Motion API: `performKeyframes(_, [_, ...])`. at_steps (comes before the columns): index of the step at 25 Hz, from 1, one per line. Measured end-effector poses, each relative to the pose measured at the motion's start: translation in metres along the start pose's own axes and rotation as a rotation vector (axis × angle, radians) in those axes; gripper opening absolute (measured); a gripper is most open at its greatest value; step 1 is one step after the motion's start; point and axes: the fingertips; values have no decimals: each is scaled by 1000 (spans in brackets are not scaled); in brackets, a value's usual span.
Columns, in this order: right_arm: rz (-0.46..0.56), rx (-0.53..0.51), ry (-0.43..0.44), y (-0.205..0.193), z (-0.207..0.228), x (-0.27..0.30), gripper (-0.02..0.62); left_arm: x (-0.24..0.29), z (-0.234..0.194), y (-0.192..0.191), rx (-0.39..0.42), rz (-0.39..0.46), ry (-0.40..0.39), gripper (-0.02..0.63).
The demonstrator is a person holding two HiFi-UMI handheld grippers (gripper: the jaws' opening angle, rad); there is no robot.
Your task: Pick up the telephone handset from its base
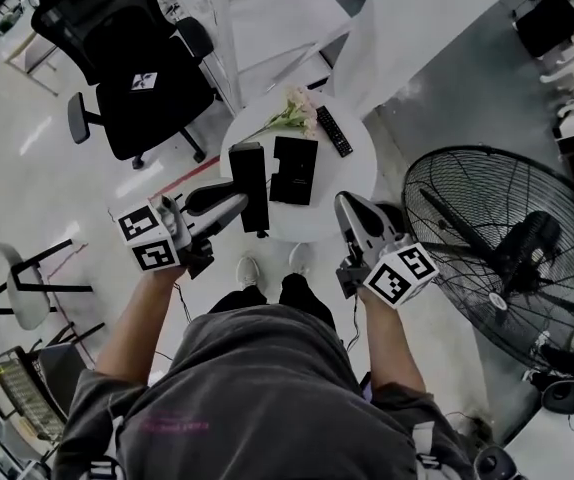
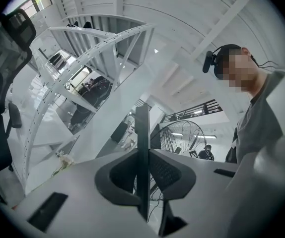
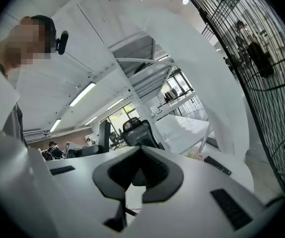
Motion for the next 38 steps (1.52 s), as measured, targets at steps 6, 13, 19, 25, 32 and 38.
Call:
performKeyframes(6, [27, -21, 8, 6, -19, -10, 20, -10, 16, 4, 37, -7, -14, 78])
performKeyframes(13, [45, -52, 12, 14, -37, -17, 20, -21, 28, 7, 47, 7, -13, 78])
performKeyframes(19, [28, -88, 7, 11, -42, -20, 20, -21, 32, 4, 50, 12, -23, 78])
performKeyframes(25, [17, -81, -4, 8, -36, -26, 20, -19, 33, -1, 50, 2, -25, 78])
performKeyframes(32, [8, -75, 5, 8, -35, -23, 20, -17, 30, -4, 40, -2, -20, 78])
performKeyframes(38, [4, -61, 6, 8, -28, -26, 20, -12, 30, -9, 32, -1, -15, 78])
Point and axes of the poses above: the fingertips, and each gripper's own axes: x forward along the fingers, z to its right, y out of its top
